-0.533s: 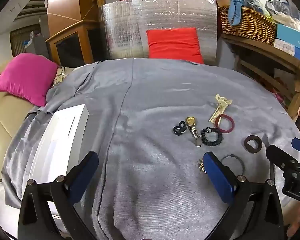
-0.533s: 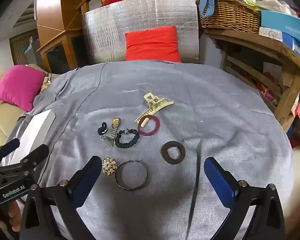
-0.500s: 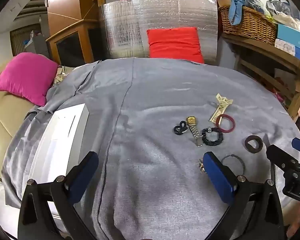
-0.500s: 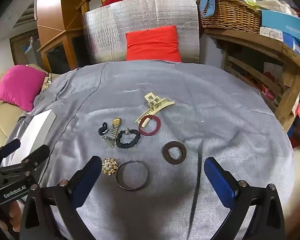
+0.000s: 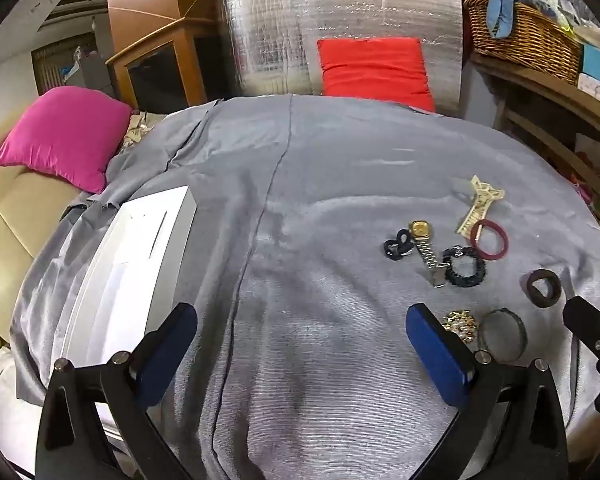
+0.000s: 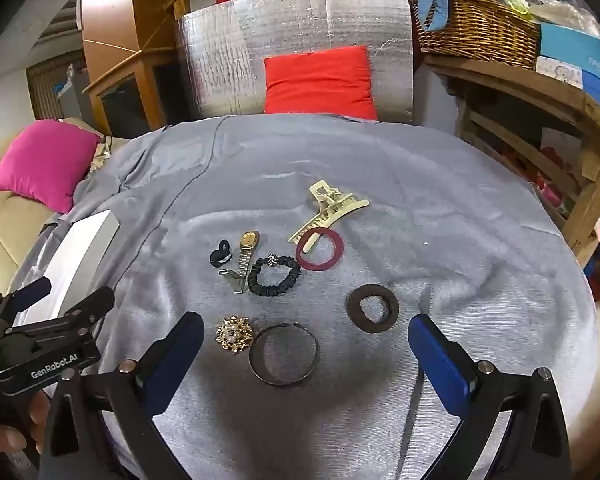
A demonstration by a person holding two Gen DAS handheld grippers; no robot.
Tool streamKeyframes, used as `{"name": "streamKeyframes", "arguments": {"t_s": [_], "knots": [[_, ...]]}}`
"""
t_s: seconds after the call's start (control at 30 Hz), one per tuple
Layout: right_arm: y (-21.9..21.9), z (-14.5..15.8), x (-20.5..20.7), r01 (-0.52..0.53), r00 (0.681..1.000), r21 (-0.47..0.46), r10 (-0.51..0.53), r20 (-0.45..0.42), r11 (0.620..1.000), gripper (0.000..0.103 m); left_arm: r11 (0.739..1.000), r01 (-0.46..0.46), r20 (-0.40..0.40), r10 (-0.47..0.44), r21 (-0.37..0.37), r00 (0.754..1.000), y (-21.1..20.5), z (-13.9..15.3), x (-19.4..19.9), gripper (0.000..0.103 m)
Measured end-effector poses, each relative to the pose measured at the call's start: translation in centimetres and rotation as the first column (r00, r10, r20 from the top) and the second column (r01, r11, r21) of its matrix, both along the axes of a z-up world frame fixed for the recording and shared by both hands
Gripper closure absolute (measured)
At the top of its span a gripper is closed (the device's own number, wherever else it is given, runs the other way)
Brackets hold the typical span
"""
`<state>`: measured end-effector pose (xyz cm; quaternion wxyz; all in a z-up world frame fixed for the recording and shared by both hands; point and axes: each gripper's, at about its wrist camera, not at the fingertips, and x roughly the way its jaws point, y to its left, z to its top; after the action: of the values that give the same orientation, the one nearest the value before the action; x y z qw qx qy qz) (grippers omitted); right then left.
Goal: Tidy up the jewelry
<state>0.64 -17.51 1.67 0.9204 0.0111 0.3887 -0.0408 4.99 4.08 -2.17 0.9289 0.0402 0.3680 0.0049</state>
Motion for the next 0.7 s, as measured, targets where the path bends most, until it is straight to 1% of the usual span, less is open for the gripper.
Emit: {"name": "streamKeyframes", "arguments": {"t_s": [0.17, 0.7], "knots": [[0.15, 0.10, 0.22, -0.005, 1.000, -0.004, 0.005, -0.006, 1.000, 0.000, 1.000, -0.006, -0.009, 0.006, 0.008, 1.000, -0.23, 0.44, -0.19, 0.000], [0.34, 0.08, 0.31, -0.004, 1.000, -0.004, 0.004, -0.007, 1.000, 0.000, 1.000, 0.003, -0.023, -0.002, 0.021, 1.000, -0.54, 0.16, -0.25, 0.000]]}}
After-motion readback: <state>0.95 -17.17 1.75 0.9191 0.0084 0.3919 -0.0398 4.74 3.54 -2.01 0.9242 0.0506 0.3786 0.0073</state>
